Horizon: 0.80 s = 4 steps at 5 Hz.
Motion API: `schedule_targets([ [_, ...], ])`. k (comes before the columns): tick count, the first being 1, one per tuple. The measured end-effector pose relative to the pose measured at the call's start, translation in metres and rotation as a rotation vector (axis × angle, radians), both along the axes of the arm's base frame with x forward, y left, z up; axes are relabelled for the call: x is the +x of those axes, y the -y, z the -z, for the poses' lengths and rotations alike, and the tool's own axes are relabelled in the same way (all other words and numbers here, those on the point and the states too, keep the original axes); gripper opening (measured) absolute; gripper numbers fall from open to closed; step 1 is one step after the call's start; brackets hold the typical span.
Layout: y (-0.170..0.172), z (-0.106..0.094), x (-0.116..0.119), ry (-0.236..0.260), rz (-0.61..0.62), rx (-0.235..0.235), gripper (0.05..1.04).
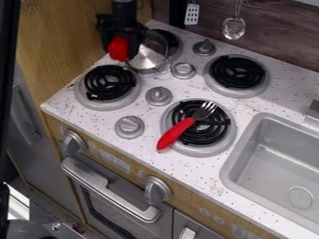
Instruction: Move the red pepper in the lower left burner
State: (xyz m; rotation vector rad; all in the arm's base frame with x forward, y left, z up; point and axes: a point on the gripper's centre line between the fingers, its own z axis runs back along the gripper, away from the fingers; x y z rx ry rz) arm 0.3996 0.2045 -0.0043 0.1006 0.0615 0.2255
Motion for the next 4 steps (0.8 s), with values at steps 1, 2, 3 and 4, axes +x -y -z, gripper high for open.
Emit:
schedule_targets([
  [1,-0.014,0.009,-0.014,-0.03,0.007,-0.022,0.827],
  [2,-0.008,0.023,-0.031,-0.099,0.028,-0.05,0.827],
  [3,0.001,0.033,-0.046,-0.135,0.03,-0.07,0.89],
  [4,0.004,0.028,-0.045,-0.136,0.039,-0.056,1.005],
])
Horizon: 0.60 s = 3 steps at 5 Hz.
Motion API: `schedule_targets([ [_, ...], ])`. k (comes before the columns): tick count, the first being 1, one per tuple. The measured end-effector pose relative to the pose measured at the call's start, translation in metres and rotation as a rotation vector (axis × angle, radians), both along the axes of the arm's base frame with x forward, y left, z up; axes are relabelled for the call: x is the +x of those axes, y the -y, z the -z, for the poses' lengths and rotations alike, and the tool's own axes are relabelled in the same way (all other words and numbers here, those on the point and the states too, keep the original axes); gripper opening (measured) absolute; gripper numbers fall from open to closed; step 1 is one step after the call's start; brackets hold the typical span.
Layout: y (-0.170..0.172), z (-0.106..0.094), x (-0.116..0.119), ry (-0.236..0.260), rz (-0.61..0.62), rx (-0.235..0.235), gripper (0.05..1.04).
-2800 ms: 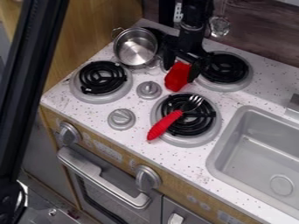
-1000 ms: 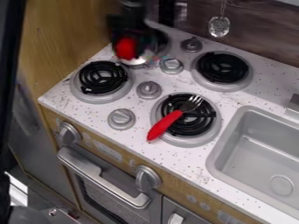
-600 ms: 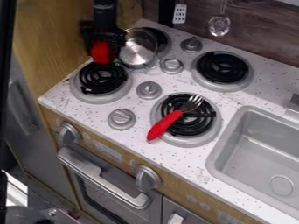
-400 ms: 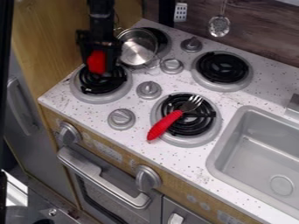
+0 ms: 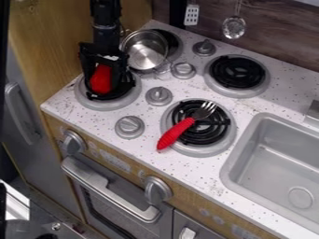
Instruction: Move the red pepper in the lower left burner
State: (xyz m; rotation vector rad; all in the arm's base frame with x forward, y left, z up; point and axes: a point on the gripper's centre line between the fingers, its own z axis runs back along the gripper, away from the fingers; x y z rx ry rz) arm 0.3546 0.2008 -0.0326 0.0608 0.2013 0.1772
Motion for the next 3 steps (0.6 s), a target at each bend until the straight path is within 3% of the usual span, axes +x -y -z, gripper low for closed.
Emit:
schedule_targets([
  [1,0.006,-0.014,-0.001,0.039,0.007,0.002,1.001],
  [2,0.023,-0.062,0.005,0.178,0.034,0.018,1.001],
  [3,0.045,-0.083,-0.007,0.21,0.109,0.041,1.001],
])
